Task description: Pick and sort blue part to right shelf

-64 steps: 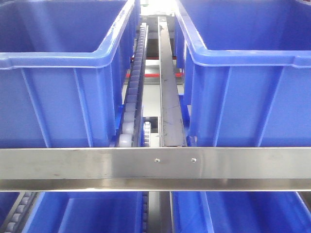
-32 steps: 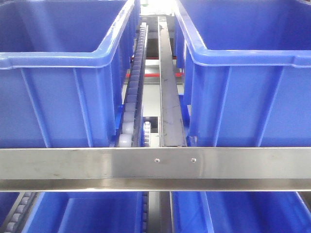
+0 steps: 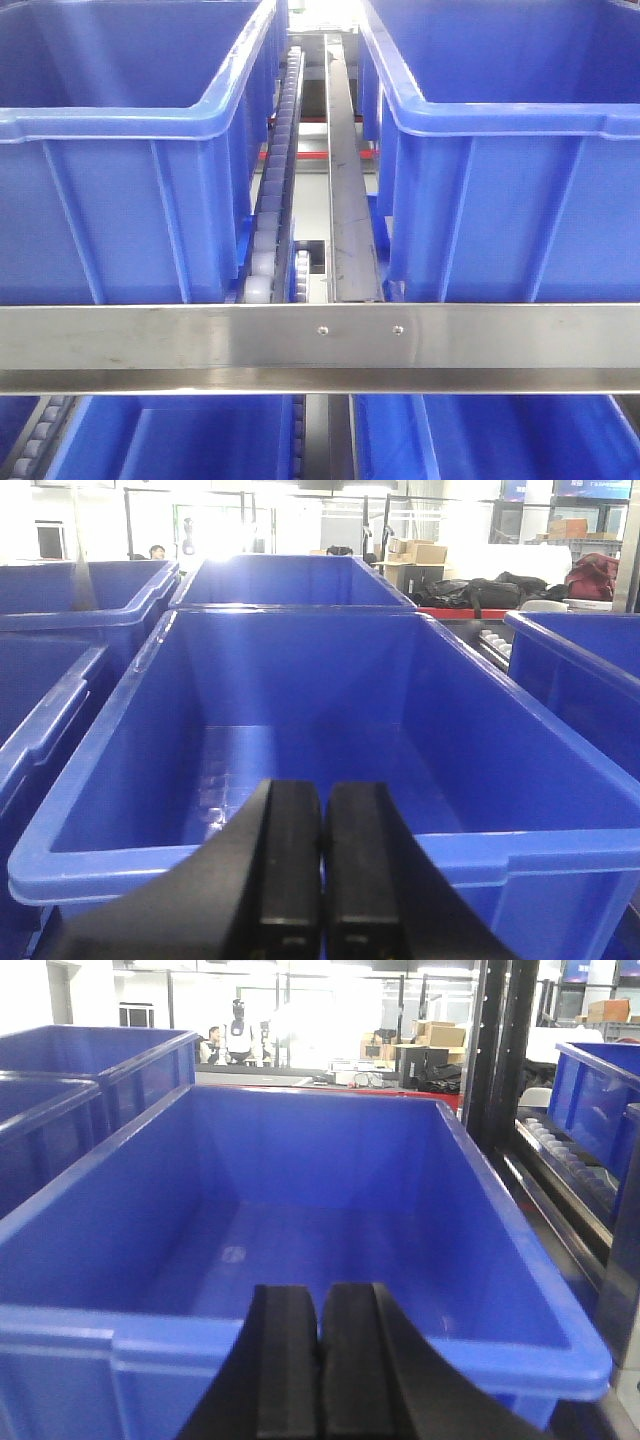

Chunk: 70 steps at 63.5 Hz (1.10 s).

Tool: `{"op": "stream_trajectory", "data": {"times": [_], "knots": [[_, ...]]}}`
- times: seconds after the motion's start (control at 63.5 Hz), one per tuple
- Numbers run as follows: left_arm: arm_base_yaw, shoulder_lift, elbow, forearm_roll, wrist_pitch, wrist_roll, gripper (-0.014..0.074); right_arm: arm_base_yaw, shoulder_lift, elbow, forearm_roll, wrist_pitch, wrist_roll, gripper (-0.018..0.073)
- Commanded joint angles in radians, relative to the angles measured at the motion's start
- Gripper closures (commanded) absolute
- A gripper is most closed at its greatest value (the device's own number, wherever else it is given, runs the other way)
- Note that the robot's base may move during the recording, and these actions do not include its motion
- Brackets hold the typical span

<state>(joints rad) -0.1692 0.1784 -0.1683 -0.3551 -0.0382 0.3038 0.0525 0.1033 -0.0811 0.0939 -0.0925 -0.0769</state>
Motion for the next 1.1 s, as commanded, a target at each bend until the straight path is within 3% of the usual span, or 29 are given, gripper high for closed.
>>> {"op": "stream_trajectory", "data": {"times": [0.0,0.094,0.268,0.488,0.74,0.929,1.086], "knots": [[0.001,0.008,-0.028,-0.007,-0.081,0.003,0.0462,-0.008,-0.073,-0.004,-0.015,-0.003,0.002,0.0484],[0.001,0.008,-0.028,-0.007,-0.081,0.003,0.0462,-0.008,-0.138,0.023,-0.015,0.102,0.002,0.0484],[0.001,0.008,-0.028,-0.007,-0.081,0.003,0.0462,-0.008,-0.136,0.091,-0.016,0.120,0.002,0.0484],[0.001,0.008,-0.028,-0.007,-0.081,0.003,0.0462,-0.008,-0.136,0.090,-0.016,-0.020,0.002,0.0484],[0.001,0.008,-0.028,-0.007,-0.081,0.003,0.0462,-0.008,-0.136,0.090,-0.039,-0.008,0.007,0.0484],[0.001,0.008,-0.028,-0.007,-0.081,0.003,0.0462,-0.010,-0.136,0.090,-0.125,-0.004,0.150,0.0484],[0.001,0.008,-0.028,-0.007,-0.081,0.003,0.0462,-0.010,-0.136,0.090,-0.127,0.016,0.153,0.0484]]}}
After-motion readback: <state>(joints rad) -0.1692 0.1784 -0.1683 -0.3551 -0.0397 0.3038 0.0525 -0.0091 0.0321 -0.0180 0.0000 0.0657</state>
